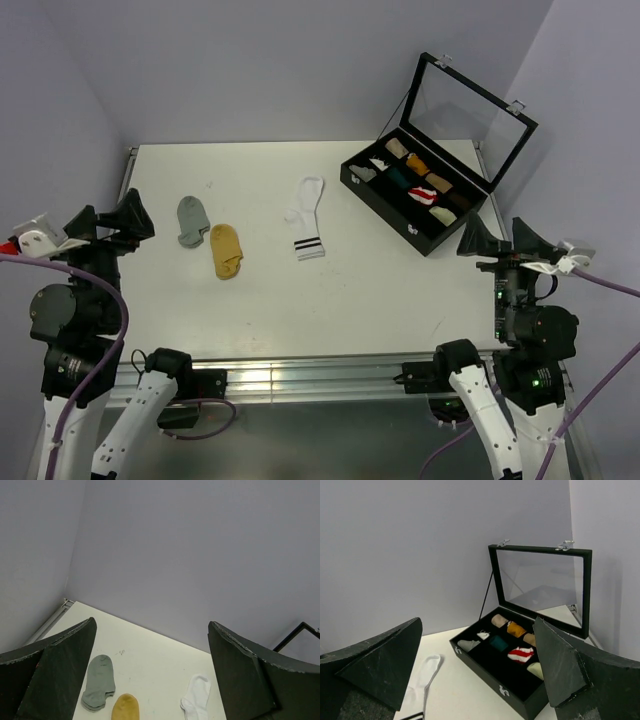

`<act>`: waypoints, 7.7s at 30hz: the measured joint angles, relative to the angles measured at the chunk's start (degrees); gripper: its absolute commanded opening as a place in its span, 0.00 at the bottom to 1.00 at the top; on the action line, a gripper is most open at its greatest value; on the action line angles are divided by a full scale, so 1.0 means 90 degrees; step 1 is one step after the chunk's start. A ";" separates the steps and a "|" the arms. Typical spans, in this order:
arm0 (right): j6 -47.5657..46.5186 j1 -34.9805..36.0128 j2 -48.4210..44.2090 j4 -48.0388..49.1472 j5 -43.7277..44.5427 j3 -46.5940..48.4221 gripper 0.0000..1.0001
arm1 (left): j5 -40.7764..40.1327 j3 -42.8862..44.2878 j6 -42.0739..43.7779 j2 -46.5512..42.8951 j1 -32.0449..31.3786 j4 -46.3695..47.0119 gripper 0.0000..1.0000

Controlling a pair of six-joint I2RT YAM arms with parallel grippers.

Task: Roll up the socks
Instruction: Adjust the sock at the center of the board, then roll the sock at the center of the board.

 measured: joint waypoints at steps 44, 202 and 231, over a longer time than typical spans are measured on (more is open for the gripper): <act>-0.1931 0.2582 1.0710 -0.0814 -0.2431 0.3932 0.46 | 0.2169 -0.1688 -0.0578 0.1926 0.0000 0.0262 0.99; -0.1955 0.5251 1.0955 -0.0131 -0.0534 0.2654 0.23 | 0.0935 -0.1700 -0.0607 0.1846 -0.0318 0.0092 0.99; 0.0202 0.3334 1.1077 0.0561 -0.5404 0.2832 0.00 | 0.2186 -0.1491 -0.1350 0.2426 -0.0318 -0.0245 0.99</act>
